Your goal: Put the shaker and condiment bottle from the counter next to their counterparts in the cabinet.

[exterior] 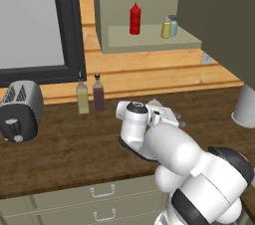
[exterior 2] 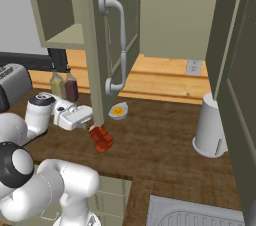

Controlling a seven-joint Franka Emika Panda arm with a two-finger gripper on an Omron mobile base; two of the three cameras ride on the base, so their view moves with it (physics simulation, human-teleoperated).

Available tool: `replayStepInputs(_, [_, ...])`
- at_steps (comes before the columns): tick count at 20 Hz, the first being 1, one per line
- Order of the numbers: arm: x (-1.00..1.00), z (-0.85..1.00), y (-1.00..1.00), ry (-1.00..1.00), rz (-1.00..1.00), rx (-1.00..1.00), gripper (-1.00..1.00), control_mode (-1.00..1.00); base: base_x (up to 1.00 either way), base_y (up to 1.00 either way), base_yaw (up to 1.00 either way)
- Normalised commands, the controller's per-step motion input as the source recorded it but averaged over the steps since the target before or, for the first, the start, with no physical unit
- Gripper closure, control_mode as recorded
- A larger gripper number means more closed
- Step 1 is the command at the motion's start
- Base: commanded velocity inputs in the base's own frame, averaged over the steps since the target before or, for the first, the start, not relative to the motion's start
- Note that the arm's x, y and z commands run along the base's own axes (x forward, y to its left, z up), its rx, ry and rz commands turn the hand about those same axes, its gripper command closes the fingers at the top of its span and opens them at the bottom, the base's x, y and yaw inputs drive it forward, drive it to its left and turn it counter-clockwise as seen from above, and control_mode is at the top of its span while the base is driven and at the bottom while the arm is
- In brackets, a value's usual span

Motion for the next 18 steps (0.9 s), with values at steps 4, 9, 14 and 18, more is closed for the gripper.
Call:
replayStepInputs(4, [0.0, 0.41, 0.11, 0.0, 0.0, 0.0, -1.0, -1.0, 0.0, 0.0, 0.0])
replayStepInputs(9, [0.19, 0.05, 0.02, -0.03, 0.01, -0.01, -1.0, -1.0, 0.0, 0.0, 0.0])
replayStepInputs(14, [0.5, -0.13, 0.0, -0.15, 0.11, 0.0, -1.0, -1.0, 0.0, 0.0, 0.0])
replayStepInputs(18, [0.1, -0.1, 0.0, -0.01, 0.02, 0.0, -1.0, -1.0, 0.0, 0.0, 0.0])
